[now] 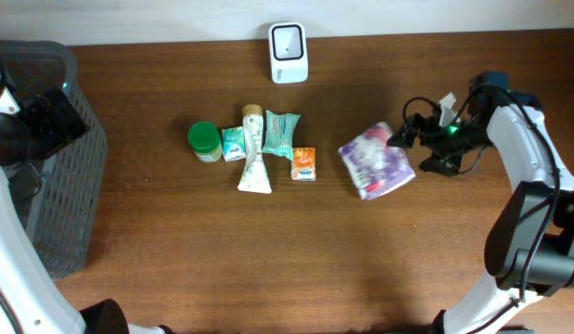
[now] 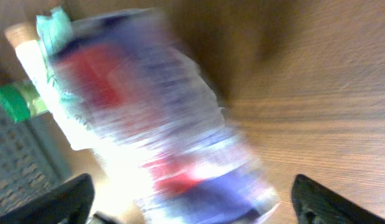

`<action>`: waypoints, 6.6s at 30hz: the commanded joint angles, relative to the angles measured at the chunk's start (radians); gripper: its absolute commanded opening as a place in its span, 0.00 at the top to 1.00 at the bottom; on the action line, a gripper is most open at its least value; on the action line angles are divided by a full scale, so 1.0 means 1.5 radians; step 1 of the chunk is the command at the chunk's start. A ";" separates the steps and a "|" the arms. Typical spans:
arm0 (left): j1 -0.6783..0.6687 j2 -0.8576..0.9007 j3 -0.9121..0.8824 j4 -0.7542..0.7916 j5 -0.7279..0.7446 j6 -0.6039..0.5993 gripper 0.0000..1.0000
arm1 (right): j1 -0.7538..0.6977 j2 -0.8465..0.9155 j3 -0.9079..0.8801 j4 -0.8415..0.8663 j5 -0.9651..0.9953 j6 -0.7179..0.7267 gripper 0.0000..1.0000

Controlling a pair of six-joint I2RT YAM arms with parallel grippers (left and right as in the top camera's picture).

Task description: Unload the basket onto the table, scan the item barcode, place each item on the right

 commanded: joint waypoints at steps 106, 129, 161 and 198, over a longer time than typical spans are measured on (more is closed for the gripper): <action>0.004 -0.007 0.001 -0.001 0.003 -0.004 0.01 | 0.472 0.138 0.294 -0.037 0.665 0.161 0.01; 0.004 -0.007 0.001 -0.001 0.003 -0.004 0.01 | 0.093 0.139 -0.005 0.163 -0.073 -0.109 0.24; 0.004 -0.007 0.001 -0.001 0.003 -0.004 0.01 | 0.351 0.289 0.176 0.969 0.328 0.559 0.96; 0.004 -0.007 0.001 -0.001 0.003 -0.004 0.01 | -0.224 0.116 0.214 0.308 0.316 0.418 0.87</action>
